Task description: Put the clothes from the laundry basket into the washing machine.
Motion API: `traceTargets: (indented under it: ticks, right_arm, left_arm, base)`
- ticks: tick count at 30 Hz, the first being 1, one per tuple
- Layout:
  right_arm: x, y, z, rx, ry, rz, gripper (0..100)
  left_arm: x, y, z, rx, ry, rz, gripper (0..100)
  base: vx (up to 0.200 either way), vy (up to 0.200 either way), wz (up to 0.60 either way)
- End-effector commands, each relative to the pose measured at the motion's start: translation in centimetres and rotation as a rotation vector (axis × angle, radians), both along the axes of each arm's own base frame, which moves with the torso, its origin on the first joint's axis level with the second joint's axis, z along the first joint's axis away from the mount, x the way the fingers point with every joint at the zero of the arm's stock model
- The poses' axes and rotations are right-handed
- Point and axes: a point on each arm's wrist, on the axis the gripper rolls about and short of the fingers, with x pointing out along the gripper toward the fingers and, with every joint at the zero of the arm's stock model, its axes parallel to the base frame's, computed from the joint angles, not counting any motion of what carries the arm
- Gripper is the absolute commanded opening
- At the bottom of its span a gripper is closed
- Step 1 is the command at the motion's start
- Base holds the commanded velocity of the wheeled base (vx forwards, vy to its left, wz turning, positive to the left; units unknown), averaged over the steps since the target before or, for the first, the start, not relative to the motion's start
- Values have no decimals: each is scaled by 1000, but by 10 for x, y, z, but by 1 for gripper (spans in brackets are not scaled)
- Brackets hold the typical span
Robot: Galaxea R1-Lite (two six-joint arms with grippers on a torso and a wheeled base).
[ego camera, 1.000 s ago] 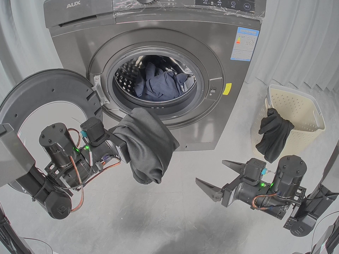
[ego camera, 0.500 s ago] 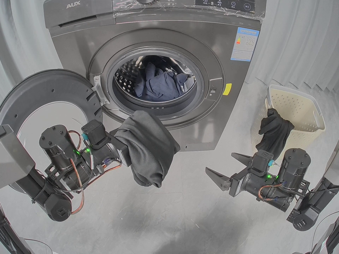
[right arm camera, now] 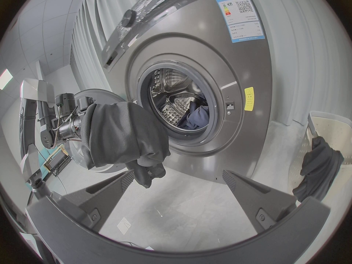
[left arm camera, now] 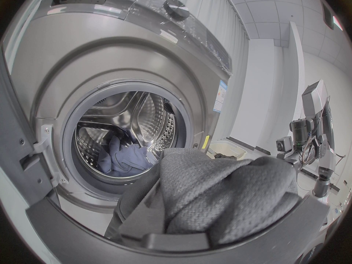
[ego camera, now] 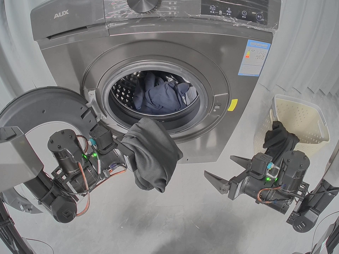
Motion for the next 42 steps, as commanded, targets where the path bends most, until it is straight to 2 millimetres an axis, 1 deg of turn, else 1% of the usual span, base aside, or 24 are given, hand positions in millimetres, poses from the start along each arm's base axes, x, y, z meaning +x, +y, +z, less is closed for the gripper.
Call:
traceTargets:
  ticks: [1, 5, 7, 11, 14, 40, 42]
  right_arm:
    - [-1, 1, -1, -3, 4, 5, 100]
    - [-3, 4, -2, -6, 7, 19, 100]
    - [-8, 3, -4, -14, 16, 28, 100]
    - [-18, 3, -10, -41, 44, 55, 100]
    - [-21, 5, -10, -41, 44, 69, 100]
    - [-24, 8, -9, -37, 43, 83, 100]
    - [-24, 8, -10, -39, 46, 83, 100]
  left_arm:
    - [1, -2, -4, 10, 10, -3, 0]
    - [1, -2, -6, 13, 13, -4, 0]
    - [1, -2, -6, 14, 14, -4, 0]
    - [1, -5, -10, 20, 25, -13, 0]
    - [-1, -8, -11, 23, 28, -23, 0]
    - [-4, -9, -14, 32, 38, -27, 0]
    - [-4, -9, -14, 32, 38, -27, 0]
  base:
    - [200, 0, 0]
    - [200, 0, 0]
    - [200, 0, 0]
    - [0, 0, 0]
    - [0, 0, 0]
    - [0, 0, 0]
    - [200, 0, 0]
